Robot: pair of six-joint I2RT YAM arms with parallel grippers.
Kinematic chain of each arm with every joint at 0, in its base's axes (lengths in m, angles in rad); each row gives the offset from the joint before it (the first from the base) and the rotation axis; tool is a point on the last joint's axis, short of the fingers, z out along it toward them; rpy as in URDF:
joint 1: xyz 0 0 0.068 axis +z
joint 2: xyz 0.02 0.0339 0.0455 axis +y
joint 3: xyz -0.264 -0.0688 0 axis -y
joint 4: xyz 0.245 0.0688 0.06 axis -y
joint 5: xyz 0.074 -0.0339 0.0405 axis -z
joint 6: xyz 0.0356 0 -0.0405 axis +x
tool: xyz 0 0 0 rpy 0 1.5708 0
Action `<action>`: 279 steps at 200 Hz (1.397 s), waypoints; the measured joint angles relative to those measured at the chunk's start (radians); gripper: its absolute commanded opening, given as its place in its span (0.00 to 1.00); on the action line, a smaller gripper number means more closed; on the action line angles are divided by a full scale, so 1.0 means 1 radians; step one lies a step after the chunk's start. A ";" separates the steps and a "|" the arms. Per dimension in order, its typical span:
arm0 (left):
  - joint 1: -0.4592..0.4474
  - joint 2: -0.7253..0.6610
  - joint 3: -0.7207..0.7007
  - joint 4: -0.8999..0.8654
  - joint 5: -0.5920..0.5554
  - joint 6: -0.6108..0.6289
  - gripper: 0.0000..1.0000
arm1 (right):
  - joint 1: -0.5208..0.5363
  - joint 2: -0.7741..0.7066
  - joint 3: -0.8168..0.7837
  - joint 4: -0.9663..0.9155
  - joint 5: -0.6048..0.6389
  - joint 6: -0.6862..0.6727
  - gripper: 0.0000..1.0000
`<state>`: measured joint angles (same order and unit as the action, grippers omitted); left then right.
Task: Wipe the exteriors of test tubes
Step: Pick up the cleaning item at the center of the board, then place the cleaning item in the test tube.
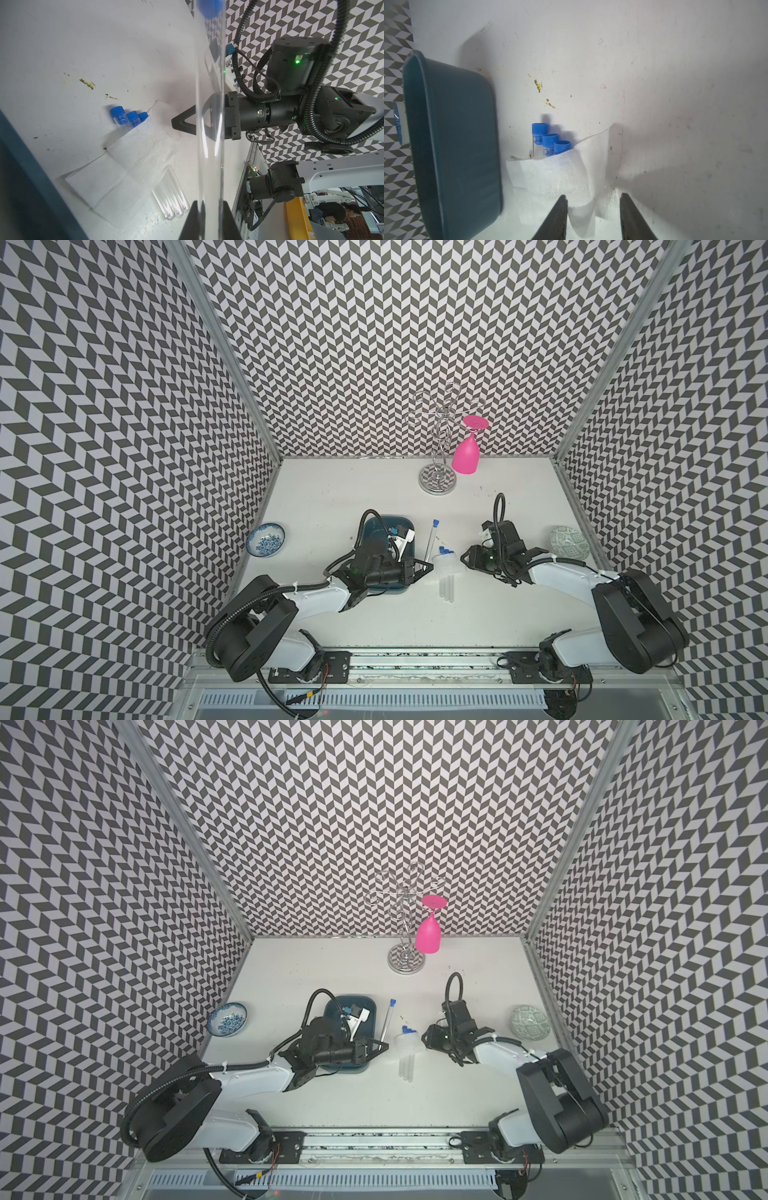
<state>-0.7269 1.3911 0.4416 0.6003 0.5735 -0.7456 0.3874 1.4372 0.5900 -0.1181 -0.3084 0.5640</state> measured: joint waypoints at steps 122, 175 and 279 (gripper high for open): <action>-0.035 0.066 0.063 -0.025 0.018 0.011 0.08 | -0.005 -0.315 0.283 -0.093 -0.148 -0.015 0.00; -0.067 0.140 0.122 -0.013 0.035 0.010 0.08 | 0.035 -0.328 0.315 0.014 -0.300 0.043 0.00; -0.084 0.149 0.140 0.009 0.046 0.006 0.08 | 0.106 -0.185 0.231 0.049 -0.286 0.077 0.00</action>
<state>-0.8112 1.5398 0.5819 0.6090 0.6197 -0.7391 0.4938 1.2518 0.8207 -0.0689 -0.5941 0.6415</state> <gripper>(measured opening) 0.146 0.053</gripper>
